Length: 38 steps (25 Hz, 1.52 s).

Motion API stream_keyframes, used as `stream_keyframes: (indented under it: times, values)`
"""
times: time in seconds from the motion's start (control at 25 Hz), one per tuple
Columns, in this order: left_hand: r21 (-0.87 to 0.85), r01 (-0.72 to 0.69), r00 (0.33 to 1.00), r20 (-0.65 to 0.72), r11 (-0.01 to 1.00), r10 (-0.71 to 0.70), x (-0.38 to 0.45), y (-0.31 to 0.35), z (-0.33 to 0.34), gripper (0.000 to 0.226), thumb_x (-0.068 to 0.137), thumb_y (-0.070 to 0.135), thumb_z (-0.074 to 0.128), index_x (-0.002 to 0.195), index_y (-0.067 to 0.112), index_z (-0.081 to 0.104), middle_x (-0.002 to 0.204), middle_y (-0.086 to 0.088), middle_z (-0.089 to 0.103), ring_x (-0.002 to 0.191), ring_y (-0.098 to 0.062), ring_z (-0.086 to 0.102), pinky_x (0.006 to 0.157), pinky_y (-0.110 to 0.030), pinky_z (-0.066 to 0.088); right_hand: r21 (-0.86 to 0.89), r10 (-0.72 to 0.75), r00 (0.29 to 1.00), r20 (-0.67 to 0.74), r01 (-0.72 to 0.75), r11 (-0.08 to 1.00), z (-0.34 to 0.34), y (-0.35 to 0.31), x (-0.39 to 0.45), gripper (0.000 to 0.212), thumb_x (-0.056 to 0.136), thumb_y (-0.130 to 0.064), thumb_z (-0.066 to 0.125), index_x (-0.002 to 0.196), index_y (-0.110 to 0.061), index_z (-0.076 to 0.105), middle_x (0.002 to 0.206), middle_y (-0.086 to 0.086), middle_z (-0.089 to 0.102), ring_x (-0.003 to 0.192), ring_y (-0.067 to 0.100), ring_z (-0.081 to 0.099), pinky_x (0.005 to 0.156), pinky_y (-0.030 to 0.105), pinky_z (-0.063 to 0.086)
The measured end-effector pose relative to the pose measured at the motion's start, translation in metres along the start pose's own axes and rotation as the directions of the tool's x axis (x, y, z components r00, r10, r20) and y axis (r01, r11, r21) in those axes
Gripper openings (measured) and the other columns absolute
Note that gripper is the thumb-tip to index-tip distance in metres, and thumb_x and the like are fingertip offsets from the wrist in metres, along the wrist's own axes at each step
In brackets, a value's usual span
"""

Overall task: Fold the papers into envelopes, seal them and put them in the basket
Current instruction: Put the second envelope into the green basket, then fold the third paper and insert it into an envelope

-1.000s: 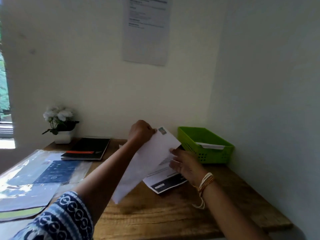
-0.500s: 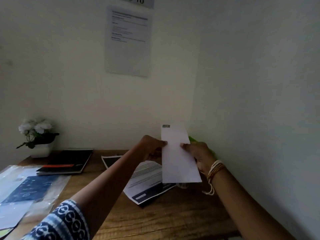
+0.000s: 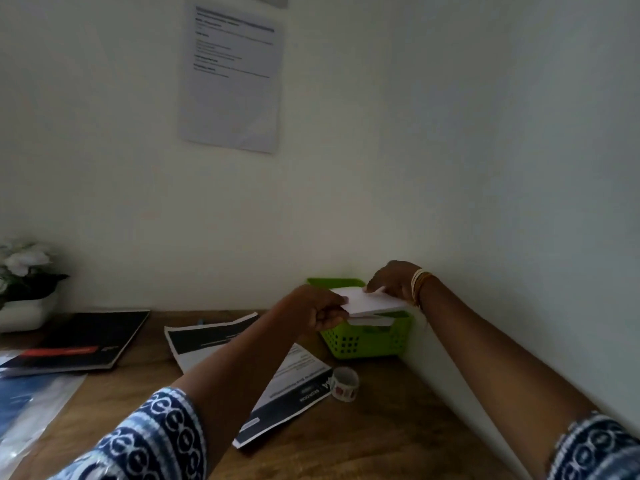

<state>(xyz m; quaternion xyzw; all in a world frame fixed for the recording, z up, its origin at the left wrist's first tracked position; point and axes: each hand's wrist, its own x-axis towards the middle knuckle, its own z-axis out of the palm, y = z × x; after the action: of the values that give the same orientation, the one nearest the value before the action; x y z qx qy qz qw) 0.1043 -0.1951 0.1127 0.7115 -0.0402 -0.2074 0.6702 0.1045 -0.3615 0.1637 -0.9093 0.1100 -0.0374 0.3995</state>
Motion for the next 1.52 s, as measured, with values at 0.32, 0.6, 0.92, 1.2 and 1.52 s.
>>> stream_keyframes:
  times: [0.32, 0.6, 0.92, 1.2, 1.52]
  values:
    - [0.308, -0.138, 0.972, -0.14, 0.941, 0.188, 0.022, -0.003, -0.003, 0.034, 0.091, 0.018, 0.062, 0.065, 0.004, 0.046, 0.033, -0.001, 0.052, 0.018, -0.006, 0.037, 0.026, -0.01, 0.026, -0.454, 0.081, 0.993, 0.085, -0.034, 0.89, 0.022, 0.0, 0.028, 0.051, 0.096, -0.018, 0.054, 0.141, 0.001, 0.039, 0.146, 0.018, 0.043, 0.118, 0.028, 0.054, 0.098, 0.037, 0.044]
    - [0.364, -0.158, 0.968, -0.124, 0.918, 0.216, 0.008, -0.022, -0.034, 0.022, 0.091, 0.02, 0.062, 0.089, -0.002, 0.063, 0.048, -0.003, 0.062, 0.033, -0.011, 0.049, 0.04, -0.016, 0.037, -0.376, -0.023, 0.999, -0.022, 0.013, 0.927, 0.042, 0.012, 0.033, 0.012, 0.089, -0.01, 0.059, 0.091, 0.002, 0.059, 0.087, 0.015, 0.055, 0.067, 0.023, 0.053, 0.057, 0.03, 0.043]
    - [0.639, -0.119, 0.974, -0.072, 0.76, 0.213, -0.073, -0.064, -0.102, 0.019, 0.094, 0.016, 0.054, 0.107, 0.008, 0.066, 0.091, -0.004, 0.068, 0.069, -0.017, 0.063, 0.063, -0.027, 0.05, -0.278, -0.403, 0.914, -0.043, 0.376, 0.884, 0.135, -0.031, -0.067, 0.017, 0.082, -0.025, 0.062, 0.076, -0.009, 0.066, 0.071, 0.005, 0.06, 0.079, 0.024, 0.062, 0.061, 0.03, 0.042]
    - [0.673, -0.027, 0.848, -0.376, 0.739, 0.373, -0.122, -0.115, -0.176, 0.022, 0.087, 0.006, 0.058, 0.103, 0.014, 0.071, 0.093, -0.004, 0.067, 0.076, -0.019, 0.064, 0.055, -0.025, 0.052, -0.32, -0.32, 0.922, 0.217, 0.376, 0.87, 0.25, -0.032, -0.113, 0.047, 0.077, -0.056, 0.064, 0.093, -0.012, 0.061, 0.09, 0.01, 0.061, 0.083, 0.025, 0.059, 0.068, 0.03, 0.044]
    - [0.358, -0.098, 0.806, -0.518, 0.928, 0.285, -0.118, -0.145, -0.208, 0.023, 0.087, 0.005, 0.06, 0.106, 0.017, 0.067, 0.09, -0.006, 0.07, 0.071, -0.015, 0.068, 0.072, -0.03, 0.059, -0.429, -0.332, 0.941, 0.068, 0.328, 0.842, 0.286, -0.054, -0.106, 0.065, 0.077, -0.052, 0.063, 0.125, -0.008, 0.055, 0.128, 0.017, 0.056, 0.115, 0.035, 0.055, 0.091, 0.04, 0.047]
